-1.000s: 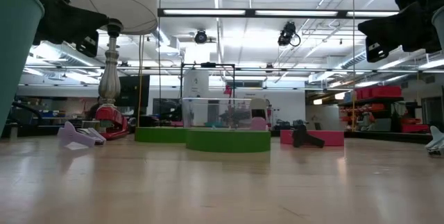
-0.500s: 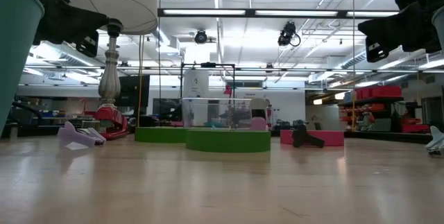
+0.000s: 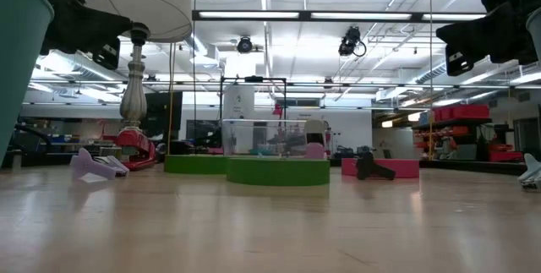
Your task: Pick and place Stapler, Stapler remover, tape
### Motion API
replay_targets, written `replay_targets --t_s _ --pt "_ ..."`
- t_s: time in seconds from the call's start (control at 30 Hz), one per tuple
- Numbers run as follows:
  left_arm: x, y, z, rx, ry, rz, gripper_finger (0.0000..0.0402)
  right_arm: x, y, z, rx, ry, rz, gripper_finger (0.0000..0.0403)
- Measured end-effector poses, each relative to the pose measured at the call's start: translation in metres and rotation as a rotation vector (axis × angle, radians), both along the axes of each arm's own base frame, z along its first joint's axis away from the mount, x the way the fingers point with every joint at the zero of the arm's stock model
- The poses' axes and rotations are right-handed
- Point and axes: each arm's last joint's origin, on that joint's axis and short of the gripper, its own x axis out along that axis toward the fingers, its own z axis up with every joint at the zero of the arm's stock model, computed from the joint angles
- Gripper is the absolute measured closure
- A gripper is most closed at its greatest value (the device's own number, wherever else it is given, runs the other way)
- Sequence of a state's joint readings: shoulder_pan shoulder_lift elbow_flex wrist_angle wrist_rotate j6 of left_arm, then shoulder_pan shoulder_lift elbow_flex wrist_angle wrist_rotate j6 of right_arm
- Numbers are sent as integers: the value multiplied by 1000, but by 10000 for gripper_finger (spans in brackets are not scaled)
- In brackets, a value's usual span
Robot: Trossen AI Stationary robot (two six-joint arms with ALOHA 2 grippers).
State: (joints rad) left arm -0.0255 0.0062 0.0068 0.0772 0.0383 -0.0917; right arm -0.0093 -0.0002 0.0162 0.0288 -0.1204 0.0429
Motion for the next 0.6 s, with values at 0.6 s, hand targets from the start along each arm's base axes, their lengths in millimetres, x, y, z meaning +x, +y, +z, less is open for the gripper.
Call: replay_targets --t_s 0.6 --pt "0 0 0 0 0 0 399 -3 0 21 203 -195 14 401"
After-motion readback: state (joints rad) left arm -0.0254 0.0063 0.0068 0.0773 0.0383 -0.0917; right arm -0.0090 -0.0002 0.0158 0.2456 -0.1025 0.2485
